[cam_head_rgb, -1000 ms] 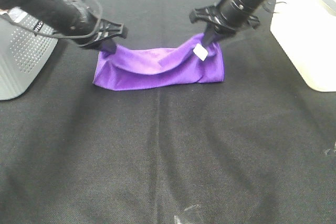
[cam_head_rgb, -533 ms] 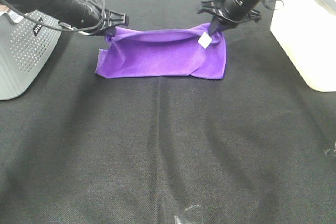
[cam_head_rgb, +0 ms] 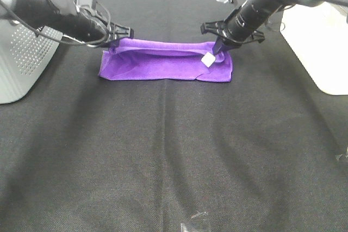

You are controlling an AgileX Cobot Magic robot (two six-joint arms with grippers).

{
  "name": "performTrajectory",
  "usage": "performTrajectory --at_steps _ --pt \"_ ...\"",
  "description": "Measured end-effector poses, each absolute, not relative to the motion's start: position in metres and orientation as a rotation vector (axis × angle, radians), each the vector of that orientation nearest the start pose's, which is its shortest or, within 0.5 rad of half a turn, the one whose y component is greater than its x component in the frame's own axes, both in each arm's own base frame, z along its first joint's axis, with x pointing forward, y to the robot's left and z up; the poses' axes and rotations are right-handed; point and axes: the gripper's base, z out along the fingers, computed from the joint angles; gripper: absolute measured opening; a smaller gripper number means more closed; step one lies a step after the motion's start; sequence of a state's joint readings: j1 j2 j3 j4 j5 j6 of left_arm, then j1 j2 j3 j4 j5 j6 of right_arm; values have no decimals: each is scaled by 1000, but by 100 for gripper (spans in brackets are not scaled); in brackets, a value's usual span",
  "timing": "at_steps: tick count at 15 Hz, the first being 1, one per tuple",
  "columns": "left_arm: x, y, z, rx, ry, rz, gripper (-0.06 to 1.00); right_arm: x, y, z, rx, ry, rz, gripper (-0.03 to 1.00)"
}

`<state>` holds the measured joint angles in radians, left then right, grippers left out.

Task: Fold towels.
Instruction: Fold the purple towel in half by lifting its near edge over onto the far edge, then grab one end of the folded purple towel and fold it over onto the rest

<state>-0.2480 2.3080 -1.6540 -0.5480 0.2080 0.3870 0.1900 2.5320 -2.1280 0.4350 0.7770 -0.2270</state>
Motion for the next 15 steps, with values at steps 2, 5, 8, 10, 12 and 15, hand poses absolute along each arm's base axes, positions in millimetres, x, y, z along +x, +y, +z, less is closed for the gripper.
performTrajectory --at_steps 2,5,8,10,12,15 --pt "490 -134 118 168 2347 -322 0 528 129 111 -230 2625 495 3" --pt "490 -134 114 173 2355 -319 0 528 129 103 -221 2636 503 3" --pt "490 -134 107 179 2371 -316 6 527 131 97 -201 2650 533 3" --pt "490 -134 104 181 2381 -316 14 527 132 96 -194 2651 545 10" --pt "490 -131 103 175 2386 -315 34 528 132 98 -190 2647 555 29" --pt "493 -117 102 126 2400 -314 66 527 133 99 -183 2654 576 57"
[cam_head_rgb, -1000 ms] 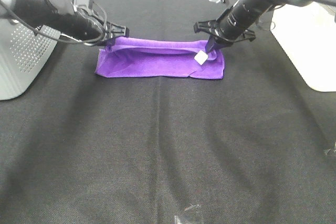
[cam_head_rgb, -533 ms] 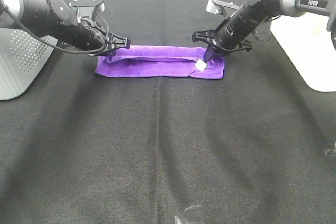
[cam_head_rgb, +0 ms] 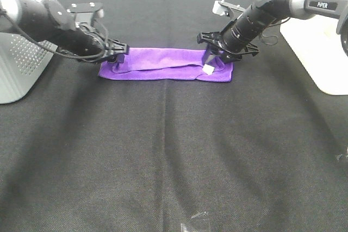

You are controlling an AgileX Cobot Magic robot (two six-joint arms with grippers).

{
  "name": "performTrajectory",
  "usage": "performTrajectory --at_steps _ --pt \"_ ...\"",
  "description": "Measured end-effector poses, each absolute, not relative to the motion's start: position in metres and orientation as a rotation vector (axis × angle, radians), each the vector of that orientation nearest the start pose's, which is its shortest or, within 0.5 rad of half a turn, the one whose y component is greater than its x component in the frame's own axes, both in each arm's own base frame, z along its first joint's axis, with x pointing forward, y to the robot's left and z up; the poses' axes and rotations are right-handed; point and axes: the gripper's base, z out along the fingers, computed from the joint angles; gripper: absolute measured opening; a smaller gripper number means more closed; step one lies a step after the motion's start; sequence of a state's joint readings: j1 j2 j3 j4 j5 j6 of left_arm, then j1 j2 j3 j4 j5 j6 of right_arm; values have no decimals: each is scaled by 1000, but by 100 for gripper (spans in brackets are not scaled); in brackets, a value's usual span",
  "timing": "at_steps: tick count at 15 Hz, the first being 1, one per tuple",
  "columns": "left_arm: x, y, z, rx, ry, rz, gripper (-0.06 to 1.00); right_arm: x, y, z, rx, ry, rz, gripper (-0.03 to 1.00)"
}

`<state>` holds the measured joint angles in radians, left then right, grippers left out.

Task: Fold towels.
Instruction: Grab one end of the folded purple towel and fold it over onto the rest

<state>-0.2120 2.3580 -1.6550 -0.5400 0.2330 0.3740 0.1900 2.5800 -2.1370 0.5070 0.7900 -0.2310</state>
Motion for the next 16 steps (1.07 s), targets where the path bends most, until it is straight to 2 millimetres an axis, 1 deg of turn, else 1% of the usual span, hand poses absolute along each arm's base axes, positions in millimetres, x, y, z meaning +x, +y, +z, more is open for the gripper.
performTrajectory --at_steps 1,2,3,5,7,8,9,10,11,12,15,16 --pt "494 -112 104 100 2432 -343 73 525 136 103 -196 2660 584 66" --pt "494 -112 104 100 2432 -343 73 525 136 103 -196 2660 584 66" --pt "495 -111 109 109 2463 -373 75 523 135 105 -214 2674 578 70" --pt "498 -114 126 164 2525 -453 76 519 133 115 -286 2717 537 71" --pt "502 -114 148 218 2562 -523 76 514 131 143 -367 2744 513 72" --pt "507 -108 166 223 2567 -556 76 510 131 168 -409 2743 524 72" --pt "511 -105 172 212 2574 -575 76 507 132 184 -436 2747 534 72" --pt "514 -102 172 207 2588 -586 76 505 132 191 -449 2760 543 72" --pt "518 -99 165 195 2611 -594 76 505 132 195 -451 2759 545 72" --pt "521 -100 156 193 2634 -606 76 505 132 195 -454 2760 544 72" --pt "530 -102 117 187 2725 -646 76 504 132 195 -457 2768 546 72" --pt "533 -103 113 187 2733 -650 76 504 132 195 -457 2768 546 72"
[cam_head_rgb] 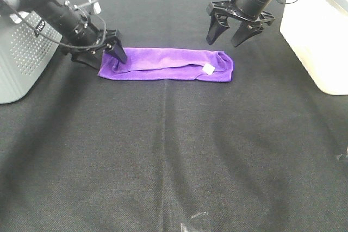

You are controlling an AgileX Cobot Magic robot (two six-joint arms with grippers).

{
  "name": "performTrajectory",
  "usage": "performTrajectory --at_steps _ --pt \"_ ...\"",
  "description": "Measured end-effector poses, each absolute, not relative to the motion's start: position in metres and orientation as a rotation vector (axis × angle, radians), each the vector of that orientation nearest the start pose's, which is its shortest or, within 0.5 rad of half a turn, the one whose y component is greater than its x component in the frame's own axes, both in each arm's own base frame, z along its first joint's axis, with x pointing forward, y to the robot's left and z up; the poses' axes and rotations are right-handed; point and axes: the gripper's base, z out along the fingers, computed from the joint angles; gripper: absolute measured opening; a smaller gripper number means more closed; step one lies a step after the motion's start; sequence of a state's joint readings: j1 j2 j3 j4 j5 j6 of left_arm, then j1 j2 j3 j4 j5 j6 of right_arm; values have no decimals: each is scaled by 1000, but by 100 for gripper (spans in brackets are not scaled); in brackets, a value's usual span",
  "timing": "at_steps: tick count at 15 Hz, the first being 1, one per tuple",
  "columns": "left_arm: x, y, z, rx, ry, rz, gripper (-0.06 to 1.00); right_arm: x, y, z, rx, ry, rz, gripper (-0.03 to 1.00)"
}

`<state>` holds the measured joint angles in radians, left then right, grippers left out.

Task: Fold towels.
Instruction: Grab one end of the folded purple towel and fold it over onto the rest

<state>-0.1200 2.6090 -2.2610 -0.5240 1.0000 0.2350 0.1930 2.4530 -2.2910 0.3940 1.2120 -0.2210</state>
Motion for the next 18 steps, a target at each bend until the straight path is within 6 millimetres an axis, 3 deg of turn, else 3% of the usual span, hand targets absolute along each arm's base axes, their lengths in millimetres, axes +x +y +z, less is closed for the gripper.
performTrajectory --at_steps 4,8,15,18 --pt "537 -101 111 213 2747 -642 76 504 132 195 -457 2768 546 72" --pt "538 -66 107 140 2787 -665 76 504 132 195 -457 2768 546 72" --pt "540 -71 97 155 2769 -767 76 504 132 195 -457 2768 546 72" --pt "539 -89 92 192 2752 -801 76 504 132 195 -458 2770 547 72"
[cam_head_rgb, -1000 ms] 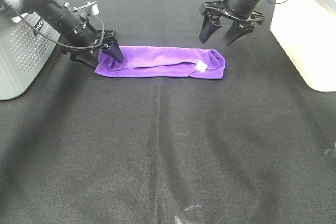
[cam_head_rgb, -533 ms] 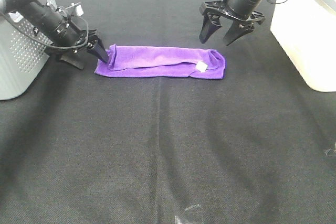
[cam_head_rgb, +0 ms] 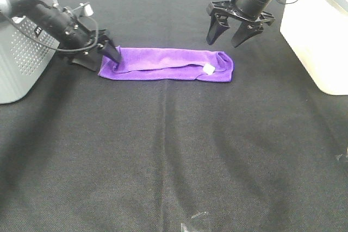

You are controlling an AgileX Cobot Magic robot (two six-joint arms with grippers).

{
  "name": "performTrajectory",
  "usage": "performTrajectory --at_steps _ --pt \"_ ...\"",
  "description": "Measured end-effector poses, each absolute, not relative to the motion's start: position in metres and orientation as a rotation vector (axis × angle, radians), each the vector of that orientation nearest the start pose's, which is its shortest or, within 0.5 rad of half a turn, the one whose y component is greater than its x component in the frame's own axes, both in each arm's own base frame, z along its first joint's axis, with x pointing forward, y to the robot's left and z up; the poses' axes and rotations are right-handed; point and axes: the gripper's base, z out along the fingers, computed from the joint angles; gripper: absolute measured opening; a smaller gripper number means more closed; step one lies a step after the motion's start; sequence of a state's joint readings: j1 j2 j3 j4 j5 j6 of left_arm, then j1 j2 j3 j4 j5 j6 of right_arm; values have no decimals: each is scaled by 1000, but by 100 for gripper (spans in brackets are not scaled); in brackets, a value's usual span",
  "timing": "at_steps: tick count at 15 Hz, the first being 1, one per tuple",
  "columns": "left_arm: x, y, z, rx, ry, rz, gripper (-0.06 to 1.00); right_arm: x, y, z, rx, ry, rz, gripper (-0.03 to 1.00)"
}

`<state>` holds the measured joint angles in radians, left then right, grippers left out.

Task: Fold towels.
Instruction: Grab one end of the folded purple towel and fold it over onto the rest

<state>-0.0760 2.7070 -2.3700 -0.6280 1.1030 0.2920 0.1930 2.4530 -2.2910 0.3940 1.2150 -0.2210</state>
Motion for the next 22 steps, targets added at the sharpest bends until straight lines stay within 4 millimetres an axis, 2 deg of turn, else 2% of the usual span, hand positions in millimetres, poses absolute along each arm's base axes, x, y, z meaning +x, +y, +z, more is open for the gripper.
performTrajectory --at_steps 1,2,4,6,7,8,12,16,18,20,22 --pt "539 -94 92 202 2746 -799 76 504 132 195 -459 2771 547 72" --pt "538 -112 91 233 2730 -802 76 504 132 195 -459 2772 547 72" --pt "536 -131 90 263 2707 -798 75 504 132 195 -459 2772 547 72" --pt "536 -142 88 254 2690 -792 67 504 132 195 -459 2772 547 72" --pt "537 -143 87 243 2686 -790 57 504 132 195 -459 2772 547 72" --pt "537 -143 87 243 2686 -790 57 504 132 195 -459 2772 547 72" --pt "537 -143 81 274 2681 -779 7 504 132 195 -459 2772 547 72" --pt "533 -137 97 451 2746 -662 6 504 132 195 -459 2772 547 72" --pt "536 -122 113 488 2781 -536 6 504 132 195 -459 2772 547 72" --pt "545 -110 139 467 2712 -440 6 504 132 195 -459 2772 547 72" --pt "546 -118 156 475 2649 -472 6 504 132 196 -460 2769 546 72"
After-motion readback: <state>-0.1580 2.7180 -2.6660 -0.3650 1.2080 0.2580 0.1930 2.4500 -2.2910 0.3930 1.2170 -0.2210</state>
